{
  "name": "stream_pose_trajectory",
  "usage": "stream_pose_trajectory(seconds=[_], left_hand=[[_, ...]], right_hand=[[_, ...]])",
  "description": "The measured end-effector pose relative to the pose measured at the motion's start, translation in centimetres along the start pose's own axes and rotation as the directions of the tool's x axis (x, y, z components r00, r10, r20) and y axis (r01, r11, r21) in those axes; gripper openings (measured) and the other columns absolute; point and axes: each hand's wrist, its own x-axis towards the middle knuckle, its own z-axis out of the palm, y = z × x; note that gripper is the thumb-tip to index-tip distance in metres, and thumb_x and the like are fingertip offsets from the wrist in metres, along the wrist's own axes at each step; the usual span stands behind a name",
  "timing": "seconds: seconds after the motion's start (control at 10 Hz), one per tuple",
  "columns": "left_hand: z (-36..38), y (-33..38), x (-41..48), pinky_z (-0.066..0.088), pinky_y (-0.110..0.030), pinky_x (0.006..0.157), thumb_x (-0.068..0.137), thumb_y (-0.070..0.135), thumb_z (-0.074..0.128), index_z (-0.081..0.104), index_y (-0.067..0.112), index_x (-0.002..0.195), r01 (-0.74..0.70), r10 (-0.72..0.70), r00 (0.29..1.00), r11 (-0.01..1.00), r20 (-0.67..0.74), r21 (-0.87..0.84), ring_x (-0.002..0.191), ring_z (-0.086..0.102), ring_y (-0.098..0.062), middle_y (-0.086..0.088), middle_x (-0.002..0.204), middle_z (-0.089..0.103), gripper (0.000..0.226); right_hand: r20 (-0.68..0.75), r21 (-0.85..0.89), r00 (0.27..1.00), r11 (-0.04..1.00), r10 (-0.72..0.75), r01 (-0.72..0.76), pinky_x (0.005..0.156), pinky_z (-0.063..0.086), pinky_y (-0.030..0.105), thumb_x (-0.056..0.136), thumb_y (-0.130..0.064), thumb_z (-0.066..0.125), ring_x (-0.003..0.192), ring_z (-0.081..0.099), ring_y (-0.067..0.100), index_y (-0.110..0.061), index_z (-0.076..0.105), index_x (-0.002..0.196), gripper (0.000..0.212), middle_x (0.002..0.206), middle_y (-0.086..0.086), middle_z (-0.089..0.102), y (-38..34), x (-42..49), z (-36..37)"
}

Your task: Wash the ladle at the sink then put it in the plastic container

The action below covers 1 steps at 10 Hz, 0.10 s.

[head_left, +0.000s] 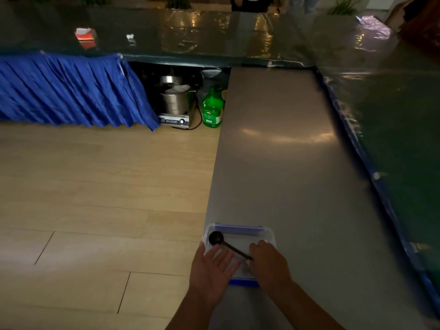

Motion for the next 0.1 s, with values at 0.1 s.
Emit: stream_pose_trajectory(seconds=[0.1], left_hand=[[0.08, 1.57, -1.55, 0.037, -0.055, 0.111, 0.092, 0.042, 0.054, 0.043, 0.004, 0.139, -0.029, 0.027, 0.999, 0.999, 0.041, 0.044, 0.130, 0.049, -0.039, -0.024, 0.140, 0.051, 0.062]], right_hand=[[-0.087, 0.017, 0.996, 0.999, -0.035, 0.036, 0.097, 0.045, 0.030, 0.099, -0.034, 0.040, 0.118, 0.053, 0.016, -0.020, 0.054, 0.120, 0.029, 0.128, 0.001, 0.057, -1.03, 0.05, -0.89]])
